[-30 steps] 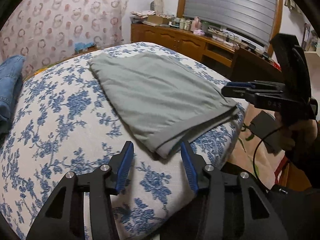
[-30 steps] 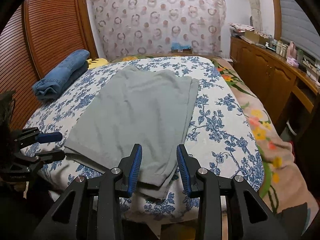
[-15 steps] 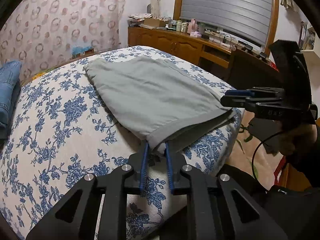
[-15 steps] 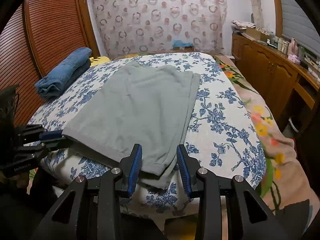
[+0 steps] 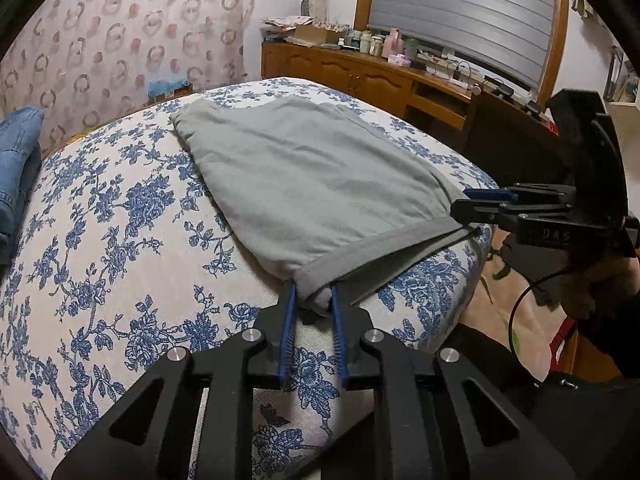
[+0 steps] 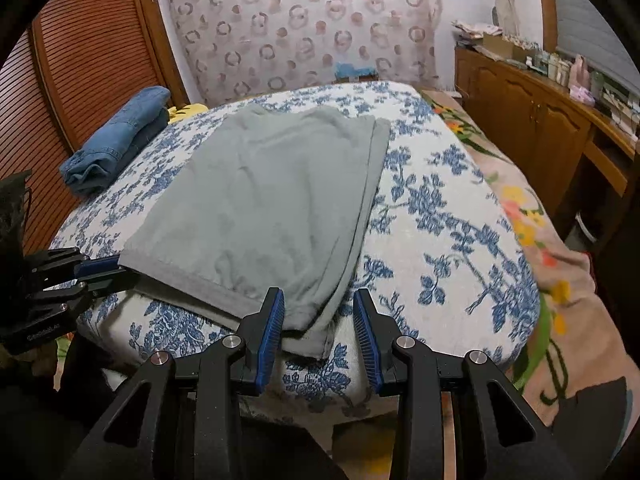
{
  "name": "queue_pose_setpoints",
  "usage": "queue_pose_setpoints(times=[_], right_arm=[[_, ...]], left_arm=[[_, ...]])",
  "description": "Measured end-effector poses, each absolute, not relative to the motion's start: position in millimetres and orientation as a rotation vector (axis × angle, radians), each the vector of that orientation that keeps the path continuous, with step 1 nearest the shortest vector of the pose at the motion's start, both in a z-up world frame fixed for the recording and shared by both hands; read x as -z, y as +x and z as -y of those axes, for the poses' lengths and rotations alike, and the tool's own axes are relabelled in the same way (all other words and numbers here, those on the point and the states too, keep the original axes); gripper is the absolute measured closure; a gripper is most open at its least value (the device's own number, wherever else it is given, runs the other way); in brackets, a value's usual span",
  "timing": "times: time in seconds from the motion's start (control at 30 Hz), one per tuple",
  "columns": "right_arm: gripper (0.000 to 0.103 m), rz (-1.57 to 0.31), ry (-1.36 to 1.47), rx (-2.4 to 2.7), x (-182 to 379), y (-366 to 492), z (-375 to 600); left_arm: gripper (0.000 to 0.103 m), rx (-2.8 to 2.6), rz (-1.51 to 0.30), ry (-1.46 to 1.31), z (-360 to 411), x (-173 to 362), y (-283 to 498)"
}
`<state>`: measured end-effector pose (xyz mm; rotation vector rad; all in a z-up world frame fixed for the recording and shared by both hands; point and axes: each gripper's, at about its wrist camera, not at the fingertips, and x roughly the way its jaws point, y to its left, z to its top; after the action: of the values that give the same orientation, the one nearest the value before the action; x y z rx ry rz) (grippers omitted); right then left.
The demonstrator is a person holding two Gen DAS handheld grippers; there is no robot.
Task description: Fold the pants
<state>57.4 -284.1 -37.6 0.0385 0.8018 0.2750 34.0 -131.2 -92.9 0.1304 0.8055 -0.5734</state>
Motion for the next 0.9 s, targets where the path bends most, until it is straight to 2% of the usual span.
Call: queue_pose_setpoints(times=[0.27,0.47,0.5,0.9], right_arm=[[0.066,-0.801,0.008,-0.293,37,60,278],[0.090,-0.781,-0.019,-0.355,38,56,273],[0.093,-0.775,-0.014,-0.358,38,56,275],[0.095,-0.628,-0.003,-0.398,-5,49,279]], left_arm=[[0.084,0.569,-0.809,0.124,132,95,37],[0.083,0.571,-0.804,0.126,131,94,41],[0.086,0.573,-0.802,0.127,131,94,42],[0.093,0.575,-0.631,0.076,117,31,35]])
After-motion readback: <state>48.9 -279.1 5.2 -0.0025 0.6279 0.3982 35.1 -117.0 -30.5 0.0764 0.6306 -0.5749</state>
